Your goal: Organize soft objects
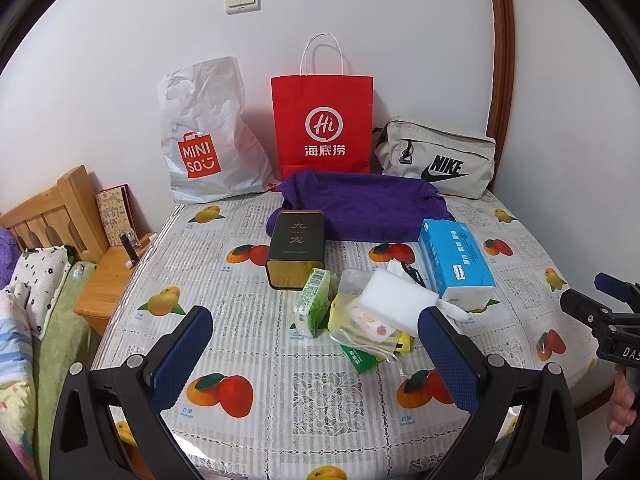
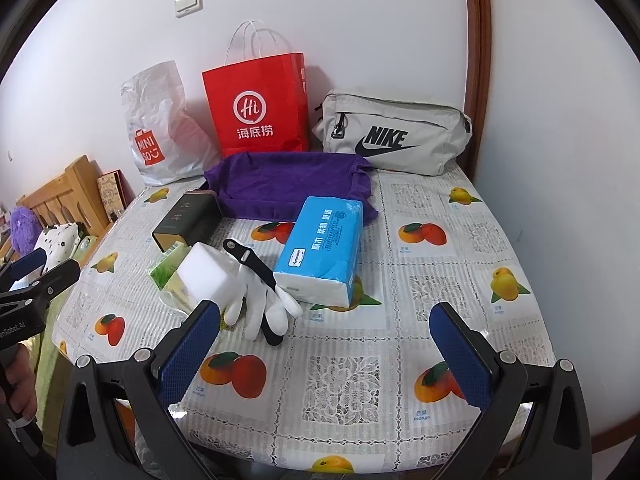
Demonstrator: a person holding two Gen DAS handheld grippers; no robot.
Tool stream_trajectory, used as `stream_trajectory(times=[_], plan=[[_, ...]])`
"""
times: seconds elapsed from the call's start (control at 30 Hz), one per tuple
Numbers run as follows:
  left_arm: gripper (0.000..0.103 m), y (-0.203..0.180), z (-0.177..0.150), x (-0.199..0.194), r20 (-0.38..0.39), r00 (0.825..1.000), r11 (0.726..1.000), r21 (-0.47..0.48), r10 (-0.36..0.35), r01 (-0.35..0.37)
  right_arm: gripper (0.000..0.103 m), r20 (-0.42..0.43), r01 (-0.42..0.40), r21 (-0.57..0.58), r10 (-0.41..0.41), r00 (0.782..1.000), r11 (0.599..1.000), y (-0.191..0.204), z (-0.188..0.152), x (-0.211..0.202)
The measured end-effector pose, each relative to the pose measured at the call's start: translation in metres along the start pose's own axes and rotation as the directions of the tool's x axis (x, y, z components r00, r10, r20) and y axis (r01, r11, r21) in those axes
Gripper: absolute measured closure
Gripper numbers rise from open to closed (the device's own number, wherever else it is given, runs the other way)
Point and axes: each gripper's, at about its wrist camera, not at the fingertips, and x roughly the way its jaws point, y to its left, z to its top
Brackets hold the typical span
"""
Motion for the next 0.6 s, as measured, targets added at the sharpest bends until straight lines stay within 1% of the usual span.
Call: stream_trajectory(times=[0.6], plan=[[0.0, -0.001, -0.0012, -0.0006, 0.002, 1.0, 1.0, 0.0, 0.002, -0.002, 0.0, -0.003, -0.006, -0.012, 0.006, 1.0, 1.0, 0.0009, 0.0003, 0.0013]])
